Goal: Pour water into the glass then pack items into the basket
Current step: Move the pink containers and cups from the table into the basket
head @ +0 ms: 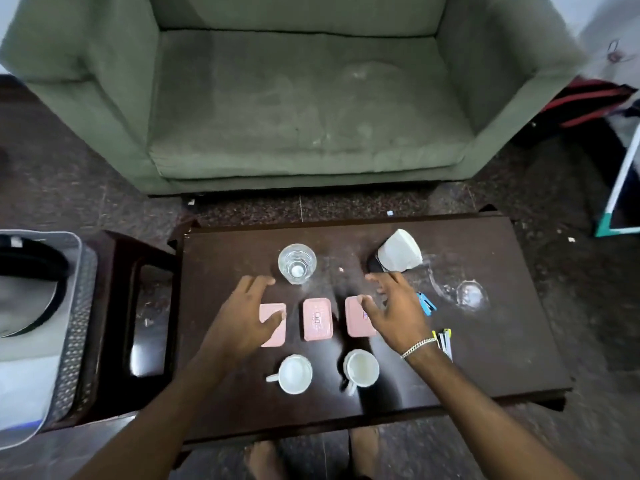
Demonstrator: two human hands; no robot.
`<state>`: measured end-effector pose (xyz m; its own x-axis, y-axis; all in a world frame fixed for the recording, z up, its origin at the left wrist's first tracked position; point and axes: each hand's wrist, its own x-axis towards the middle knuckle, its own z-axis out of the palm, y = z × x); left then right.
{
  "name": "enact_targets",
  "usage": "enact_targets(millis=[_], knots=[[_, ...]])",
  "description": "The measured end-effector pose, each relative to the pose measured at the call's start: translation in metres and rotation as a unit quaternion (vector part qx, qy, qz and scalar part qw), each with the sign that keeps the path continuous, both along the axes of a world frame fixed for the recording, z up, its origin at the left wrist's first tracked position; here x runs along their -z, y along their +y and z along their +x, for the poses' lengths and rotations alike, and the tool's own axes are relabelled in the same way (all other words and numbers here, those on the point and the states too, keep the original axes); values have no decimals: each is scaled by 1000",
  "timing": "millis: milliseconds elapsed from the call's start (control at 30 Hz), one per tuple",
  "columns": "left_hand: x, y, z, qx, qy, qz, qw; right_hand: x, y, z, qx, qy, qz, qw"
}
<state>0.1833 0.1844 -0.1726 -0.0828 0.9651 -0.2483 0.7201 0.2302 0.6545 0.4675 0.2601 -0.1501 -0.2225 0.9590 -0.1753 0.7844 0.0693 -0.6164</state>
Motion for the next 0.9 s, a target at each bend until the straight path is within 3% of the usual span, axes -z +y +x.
enact_targets(millis=[200, 333, 633, 900], knots=[[33, -2, 29, -6, 89, -146, 985, 65, -9, 7, -56, -124, -138, 981], [48, -4, 40, -38, 108, -190, 975, 91, -16, -1, -64, -183, -149, 970], [65, -4, 52, -71, 121, -185, 973, 101, -10, -13, -20, -169, -131, 977], [58, -15, 37, -78, 87, -160, 980, 100, -3, -14, -66, -168, -114, 977]])
